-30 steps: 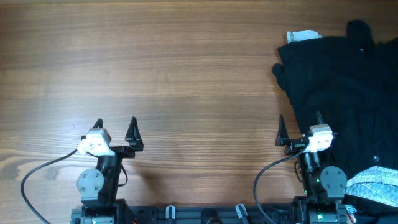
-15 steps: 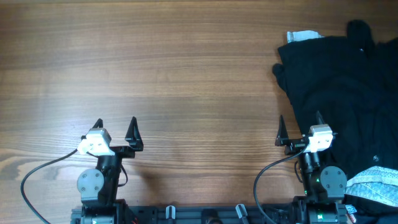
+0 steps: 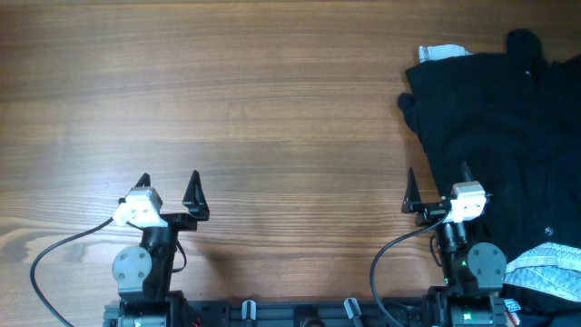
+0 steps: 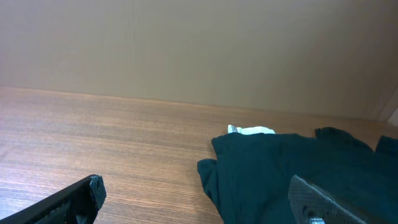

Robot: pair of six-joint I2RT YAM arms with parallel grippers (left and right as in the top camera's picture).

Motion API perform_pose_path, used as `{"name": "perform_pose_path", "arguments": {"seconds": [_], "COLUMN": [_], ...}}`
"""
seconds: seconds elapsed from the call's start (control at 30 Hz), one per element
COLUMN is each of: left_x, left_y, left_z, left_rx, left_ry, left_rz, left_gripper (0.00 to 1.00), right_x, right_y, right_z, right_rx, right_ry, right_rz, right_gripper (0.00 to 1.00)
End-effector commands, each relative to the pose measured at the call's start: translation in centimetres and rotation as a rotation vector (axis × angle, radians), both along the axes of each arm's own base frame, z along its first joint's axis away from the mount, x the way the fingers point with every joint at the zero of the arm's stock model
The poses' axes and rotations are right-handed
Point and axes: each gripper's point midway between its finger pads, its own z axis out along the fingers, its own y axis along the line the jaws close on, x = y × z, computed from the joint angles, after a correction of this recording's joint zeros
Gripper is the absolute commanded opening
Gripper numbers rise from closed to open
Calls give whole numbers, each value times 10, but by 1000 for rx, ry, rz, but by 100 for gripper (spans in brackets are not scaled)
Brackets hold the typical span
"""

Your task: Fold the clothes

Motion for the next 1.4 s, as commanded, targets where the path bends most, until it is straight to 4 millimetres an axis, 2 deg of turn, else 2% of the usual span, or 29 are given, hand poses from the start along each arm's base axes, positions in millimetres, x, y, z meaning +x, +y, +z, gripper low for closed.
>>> {"name": "perform_pose_path", "arguments": {"seconds": [0.0, 0.9, 0.97, 1.1, 1.23, 1.37], "left_x": [0, 0, 0, -1, -3, 3], "left_y": [0, 0, -2, -2, -2, -2], "left_z": [-2, 0, 3, 14, 35, 54], "left_rx": [-5, -37, -58, -57, -55, -57], "left_ry": [-1, -4, -17, -46, -77, -29], "left_rz": [3, 5, -5, -6, -7, -6], "left_gripper": [100, 100, 100, 100, 100, 100], "right_x": [0, 1, 1, 0, -2, -5], "right_y": [2, 2, 2, 2, -5, -8], "right_z": [-1, -3, -3, 8, 27, 38], "right_rx": [-7, 21, 99, 96, 96, 96], "right_ry": [3, 15, 21, -5, -34, 0], "right_rz": [12, 10, 9, 9, -31, -51], "right_gripper": [100, 100, 100, 100, 100, 100]}}
